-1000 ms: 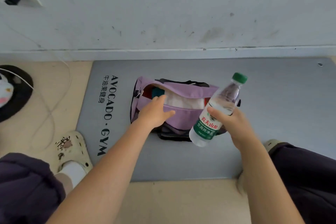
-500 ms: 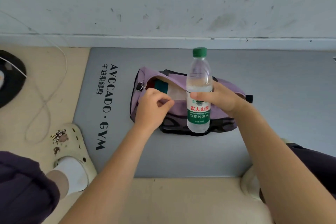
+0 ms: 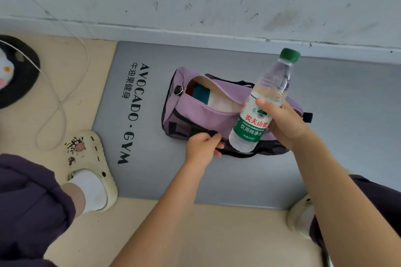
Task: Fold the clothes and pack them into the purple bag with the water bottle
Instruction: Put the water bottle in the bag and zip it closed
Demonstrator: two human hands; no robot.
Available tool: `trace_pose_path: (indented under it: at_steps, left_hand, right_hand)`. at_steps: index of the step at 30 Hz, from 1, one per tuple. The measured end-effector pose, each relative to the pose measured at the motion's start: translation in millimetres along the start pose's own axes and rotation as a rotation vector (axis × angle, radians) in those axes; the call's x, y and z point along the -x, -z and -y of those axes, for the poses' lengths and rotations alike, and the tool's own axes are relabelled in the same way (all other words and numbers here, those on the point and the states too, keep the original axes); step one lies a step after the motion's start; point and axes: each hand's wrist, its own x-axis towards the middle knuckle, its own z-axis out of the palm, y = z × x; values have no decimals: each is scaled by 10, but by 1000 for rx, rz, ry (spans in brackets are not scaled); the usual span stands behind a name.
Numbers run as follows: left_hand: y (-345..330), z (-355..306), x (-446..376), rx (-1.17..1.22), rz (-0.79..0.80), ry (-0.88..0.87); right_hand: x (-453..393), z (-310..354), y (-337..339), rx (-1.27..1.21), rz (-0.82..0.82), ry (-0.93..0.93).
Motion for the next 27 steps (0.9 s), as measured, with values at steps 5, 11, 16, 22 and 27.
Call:
trace_pose_path:
  at_steps: [5,11,16,22,27]
  left_hand:
    - [55,61,80,-14,57,-67]
    - [247,-147,43,-312,-4,-213]
    - [390,-594,-125,-565,-296,-730]
    - [441,-848,-389,-825,154,-530]
    - [417,-763,-325,-539,186,-623]
  right_hand:
    - [-5,-52,-152,-46,-86,83]
    - [1,-132,-312,136,-38,131]
    - [13,-204,-317,206,5,87]
    - [57,-242,-313,296,56,57]
    - [14,-364,-337,503,-9,29]
